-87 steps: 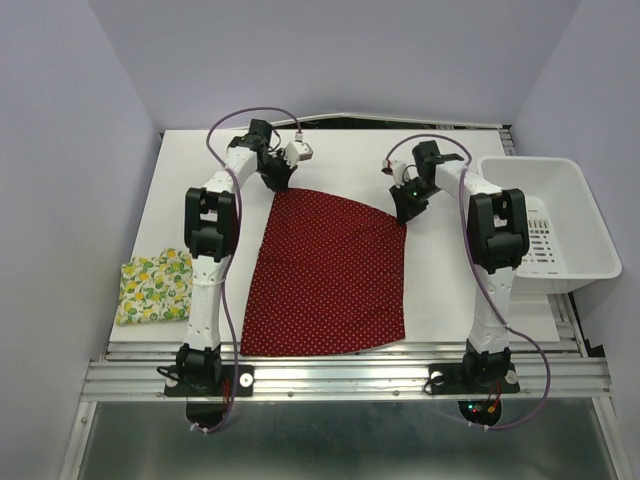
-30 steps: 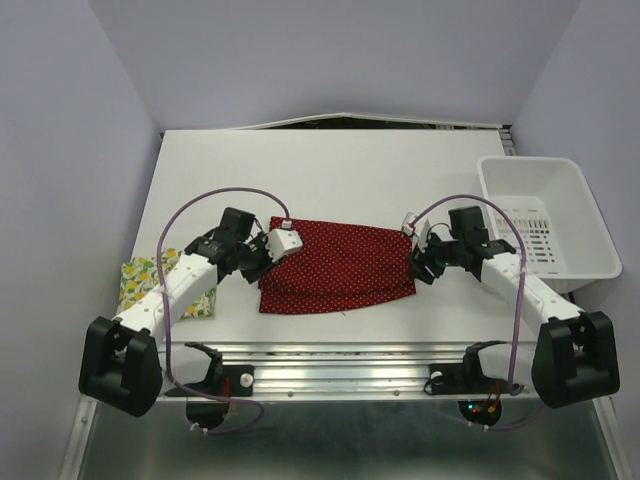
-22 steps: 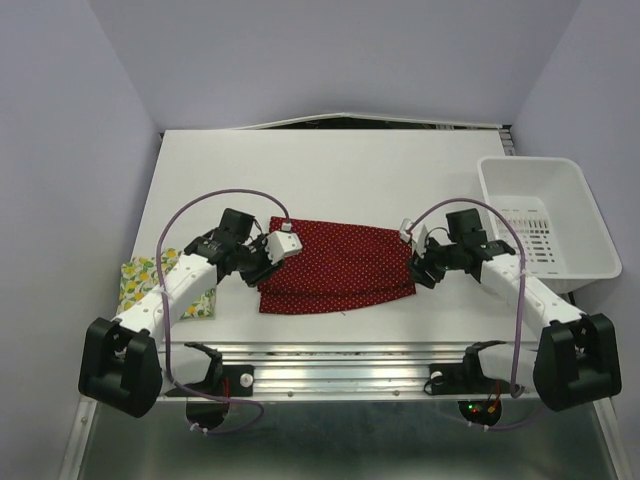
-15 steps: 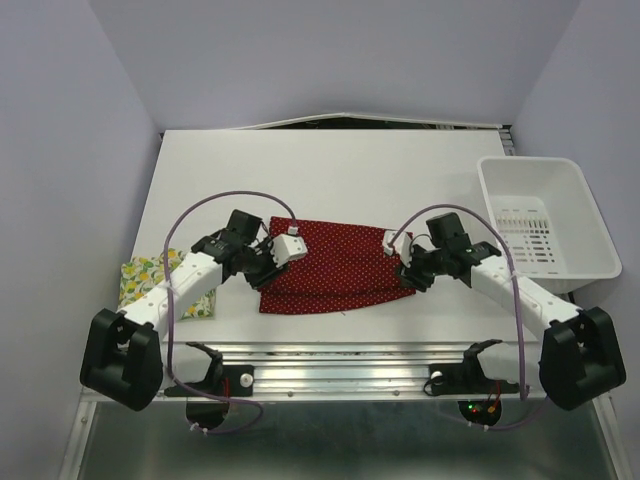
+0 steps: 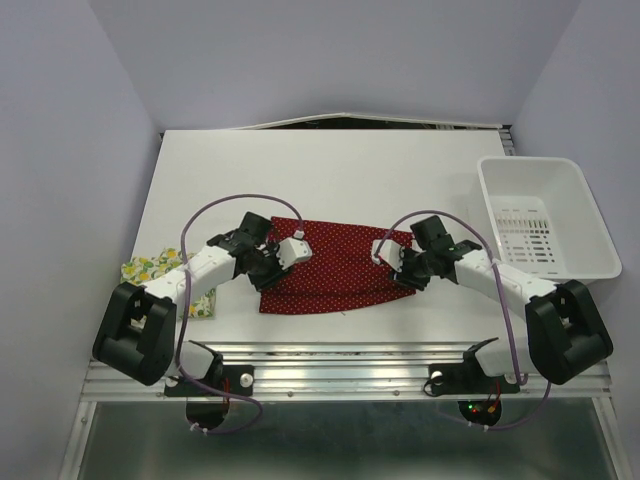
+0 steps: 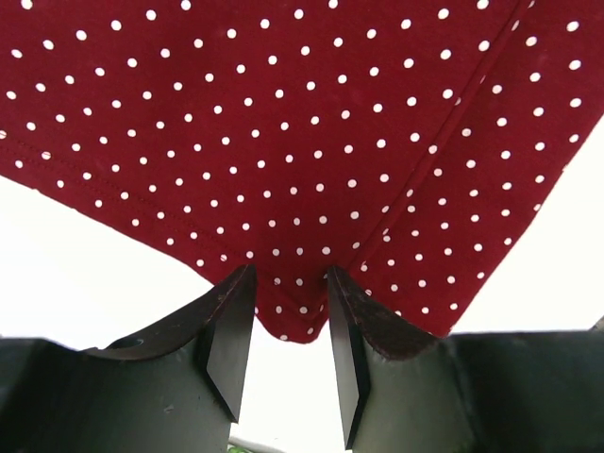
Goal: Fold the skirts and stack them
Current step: Fold the skirt
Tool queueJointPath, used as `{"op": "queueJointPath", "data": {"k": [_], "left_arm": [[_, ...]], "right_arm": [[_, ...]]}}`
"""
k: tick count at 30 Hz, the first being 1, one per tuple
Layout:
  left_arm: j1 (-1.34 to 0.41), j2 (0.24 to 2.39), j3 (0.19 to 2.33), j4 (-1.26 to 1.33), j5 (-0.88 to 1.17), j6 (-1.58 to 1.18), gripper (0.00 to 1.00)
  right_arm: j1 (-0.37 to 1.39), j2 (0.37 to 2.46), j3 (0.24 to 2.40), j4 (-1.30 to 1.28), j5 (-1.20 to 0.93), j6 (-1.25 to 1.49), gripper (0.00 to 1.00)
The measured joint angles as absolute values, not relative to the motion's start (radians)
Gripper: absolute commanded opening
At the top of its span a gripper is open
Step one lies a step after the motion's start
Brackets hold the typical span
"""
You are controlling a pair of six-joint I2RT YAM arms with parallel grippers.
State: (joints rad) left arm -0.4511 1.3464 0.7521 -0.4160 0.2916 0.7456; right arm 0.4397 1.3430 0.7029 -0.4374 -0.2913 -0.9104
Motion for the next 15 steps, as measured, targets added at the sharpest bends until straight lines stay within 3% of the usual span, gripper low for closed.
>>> {"op": "queueJointPath", "data": {"k": [7,15], "left_arm": [[-0.466,1.368,0.725,-0.392,0.277,0.763,0.43],[-0.471,1.306,0.708,-0.429,0.282,0.789,0.47]], "right_arm": [[0.441,1.338,0.678,-0.417,-0.264,-0.936,0.40],[0.453,1.298,0.673,-0.419,-0.259,-0.961,0.45]]}}
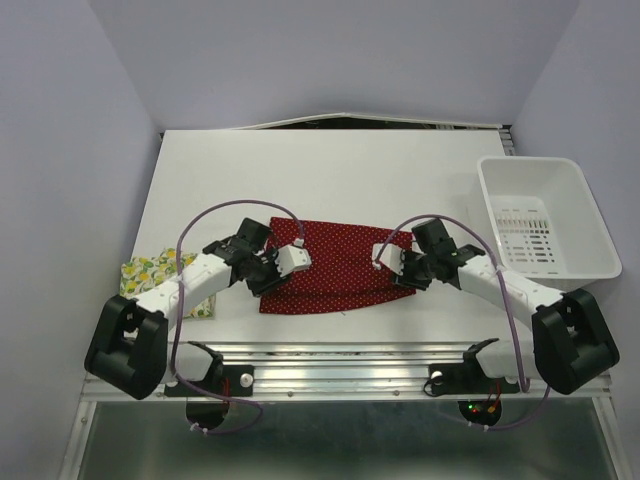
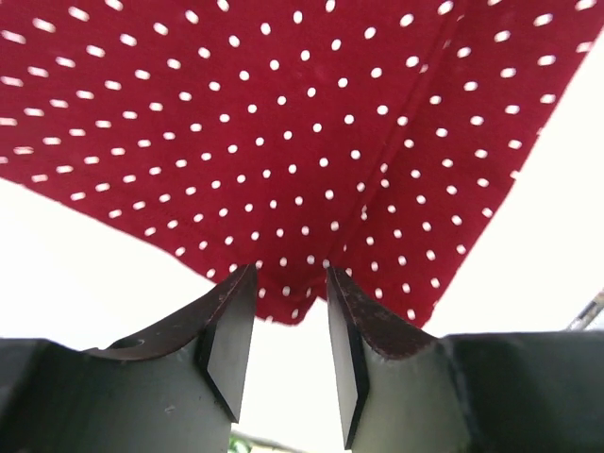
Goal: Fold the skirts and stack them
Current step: Fold the skirt
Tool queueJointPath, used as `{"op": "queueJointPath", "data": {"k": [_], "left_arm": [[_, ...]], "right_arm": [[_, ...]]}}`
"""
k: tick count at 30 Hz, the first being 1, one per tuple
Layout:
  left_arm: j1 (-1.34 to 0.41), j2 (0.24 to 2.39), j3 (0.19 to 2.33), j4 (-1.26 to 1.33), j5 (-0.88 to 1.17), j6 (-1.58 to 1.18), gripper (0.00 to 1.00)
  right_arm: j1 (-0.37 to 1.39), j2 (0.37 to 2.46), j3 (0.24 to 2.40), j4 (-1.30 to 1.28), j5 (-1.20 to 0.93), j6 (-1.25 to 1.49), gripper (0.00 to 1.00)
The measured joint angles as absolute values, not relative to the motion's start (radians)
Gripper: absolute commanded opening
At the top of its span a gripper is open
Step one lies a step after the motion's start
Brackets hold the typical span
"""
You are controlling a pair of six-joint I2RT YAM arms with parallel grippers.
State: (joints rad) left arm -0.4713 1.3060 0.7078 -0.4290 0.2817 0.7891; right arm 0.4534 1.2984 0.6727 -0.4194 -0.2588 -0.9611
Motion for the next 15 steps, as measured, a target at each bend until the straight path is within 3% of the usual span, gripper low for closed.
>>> {"op": "queueJointPath", "data": {"k": [5,15], "left_arm": [[-0.471,1.224,0.707,-0.445,0.287,0.805,0.47],[-0.482,1.276,0.707,-0.463,0.281,0.838,0.47]], "right_arm": [[0.467,1.285,0.665,-0.410,-0.257,-0.978,0.40],[0.506,1.301,0.625,-0.382,-0.218,-1.015,0.38]]}}
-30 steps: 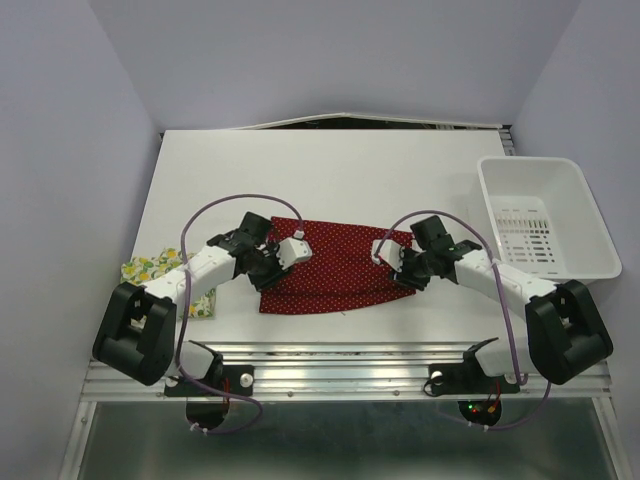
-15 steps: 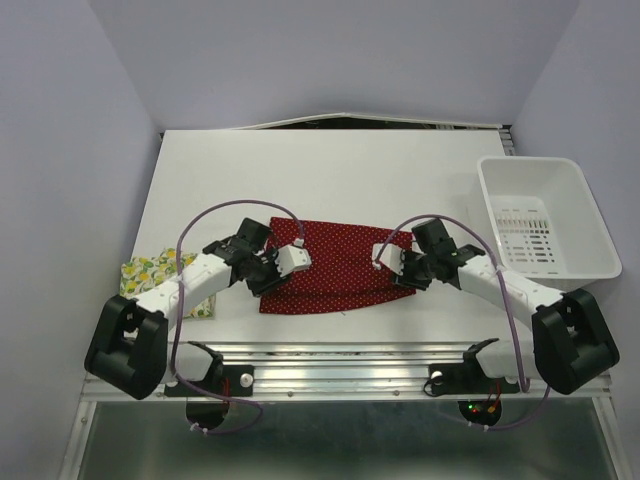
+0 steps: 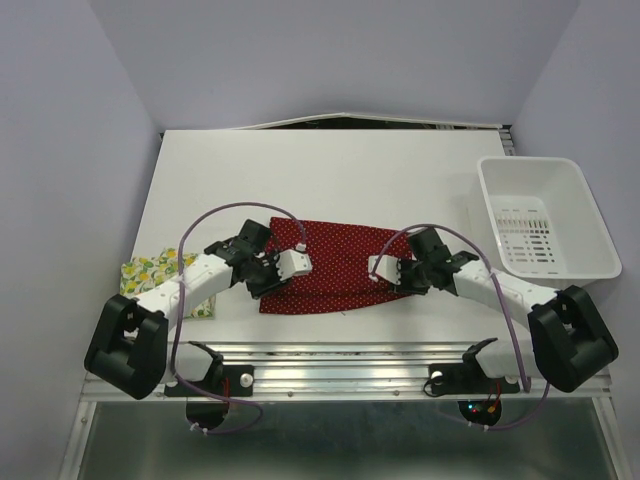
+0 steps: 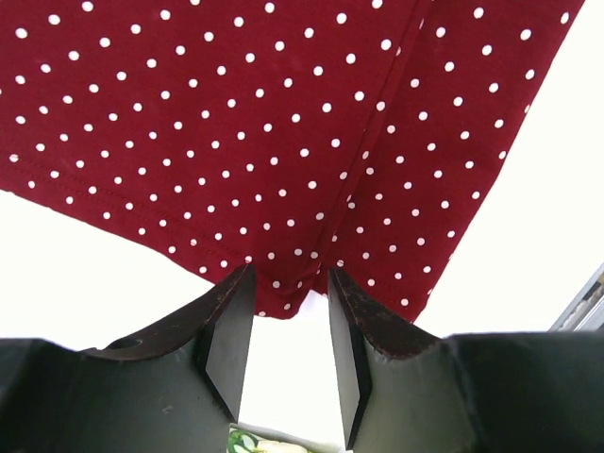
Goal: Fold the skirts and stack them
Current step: Fold the skirt
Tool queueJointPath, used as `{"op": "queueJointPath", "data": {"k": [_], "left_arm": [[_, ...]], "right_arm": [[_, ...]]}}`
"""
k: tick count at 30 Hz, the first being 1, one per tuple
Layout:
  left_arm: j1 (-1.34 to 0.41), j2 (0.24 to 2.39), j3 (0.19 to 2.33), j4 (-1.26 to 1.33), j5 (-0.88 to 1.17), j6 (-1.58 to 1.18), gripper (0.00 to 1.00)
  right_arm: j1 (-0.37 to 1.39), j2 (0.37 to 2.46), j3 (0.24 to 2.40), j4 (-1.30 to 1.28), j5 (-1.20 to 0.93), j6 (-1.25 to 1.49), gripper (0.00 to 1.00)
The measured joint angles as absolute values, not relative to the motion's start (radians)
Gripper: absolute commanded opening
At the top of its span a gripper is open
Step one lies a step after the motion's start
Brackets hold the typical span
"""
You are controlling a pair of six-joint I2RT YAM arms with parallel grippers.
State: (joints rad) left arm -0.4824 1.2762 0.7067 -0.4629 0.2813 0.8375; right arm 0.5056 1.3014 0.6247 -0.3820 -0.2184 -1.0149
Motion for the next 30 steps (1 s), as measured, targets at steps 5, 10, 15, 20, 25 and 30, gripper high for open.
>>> {"op": "queueJointPath", "data": {"k": [5,10,15,20,25,30], "left_arm": [[-0.491,1.303,0.699,-0.453,0.266,0.858,0.41],[-0.491,1.353,0.685,-0.436,0.244,0.874,0.12],[-0.492,1.357,0.685,-0.423,0.242,0.870,0.00],[-0.492,1.324,0.695,-0.441,0.242,0.854,0.00],[-0.492,1.271,0.770,-0.519,0.252,0.842,0.00],[-0.497,1.190,0.846,-0.606,0.277,0.830,0.00]], "right_arm": [[0.513,1.301,0.604,-0.366,-0.197,-1.017,0.23],[0.525,1.301,0.591,-0.337,-0.178,-1.013,0.07],[0.525,1.301,0.592,-0.329,-0.168,-0.994,0.01],[0.525,1.297,0.603,-0.332,-0.156,-0.973,0.01],[0.525,1.283,0.638,-0.341,-0.121,-0.968,0.01],[0.525,1.205,0.667,-0.372,-0.096,-0.968,0.01]]}}
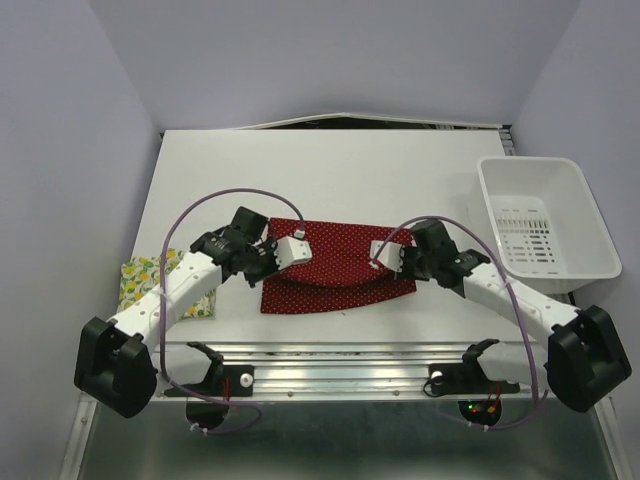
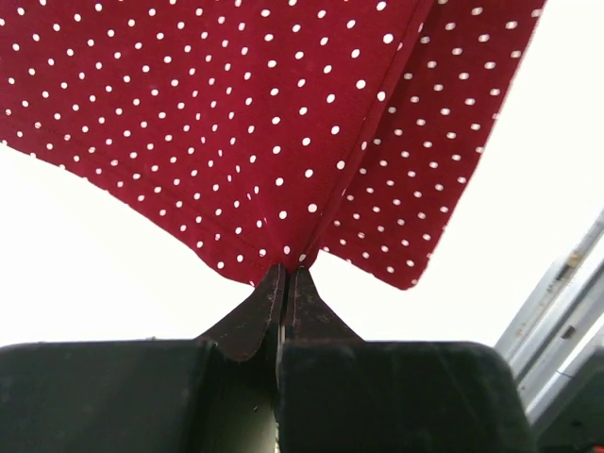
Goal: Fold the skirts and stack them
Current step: Fold the skirt
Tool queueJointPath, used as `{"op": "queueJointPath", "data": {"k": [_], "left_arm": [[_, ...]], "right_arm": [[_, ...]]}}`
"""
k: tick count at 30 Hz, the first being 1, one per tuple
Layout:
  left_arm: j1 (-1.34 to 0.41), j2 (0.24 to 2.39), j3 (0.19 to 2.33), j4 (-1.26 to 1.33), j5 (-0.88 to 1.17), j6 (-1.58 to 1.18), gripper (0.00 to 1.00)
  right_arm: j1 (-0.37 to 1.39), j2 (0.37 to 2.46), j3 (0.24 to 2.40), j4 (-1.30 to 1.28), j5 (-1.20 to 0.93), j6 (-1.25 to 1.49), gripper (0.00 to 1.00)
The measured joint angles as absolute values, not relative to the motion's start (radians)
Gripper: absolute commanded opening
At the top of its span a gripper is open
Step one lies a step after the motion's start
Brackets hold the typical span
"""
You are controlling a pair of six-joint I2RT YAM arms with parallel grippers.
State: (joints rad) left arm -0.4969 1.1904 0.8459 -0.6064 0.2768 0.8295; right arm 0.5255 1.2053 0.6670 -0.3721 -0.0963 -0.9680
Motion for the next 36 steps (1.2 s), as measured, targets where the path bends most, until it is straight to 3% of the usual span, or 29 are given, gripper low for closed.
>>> {"op": "queueJointPath", "data": {"k": [10,15,18,19,23,29,36], "left_arm": [[-0.546,1.169,0.846,-0.749,0.344,0.829,0.01],[-0.578,1.230,0.793,-0.735,0.339,0.810,0.21],[-0.591,1.281,0.785,-0.725,0.338,0.806,0.33],[-0.595,1.292,0.783,-0.725,0.338,0.806,0.39],[-0.597,1.285,0.781,-0.729,0.336,0.810,0.47],[-0.596,1.247,0.838,-0.756,0.336,0.811,0.43],[-0.549,1.275,0.898,-0.654,0.326,0.732,0.42]], "right_arm": [[0.525,1.121,0.629,-0.417,-0.084,-1.010,0.01],[0.525,1.156,0.588,-0.415,-0.089,-1.019,0.23],[0.525,1.197,0.587,-0.411,-0.089,-1.025,0.58],[0.525,1.204,0.586,-0.411,-0.088,-1.027,0.66],[0.525,1.194,0.586,-0.412,-0.081,-1.016,0.66],[0.525,1.177,0.633,-0.427,-0.051,-0.956,0.65],[0.524,1.302,0.862,-0.429,-0.063,-0.859,0.58]]}}
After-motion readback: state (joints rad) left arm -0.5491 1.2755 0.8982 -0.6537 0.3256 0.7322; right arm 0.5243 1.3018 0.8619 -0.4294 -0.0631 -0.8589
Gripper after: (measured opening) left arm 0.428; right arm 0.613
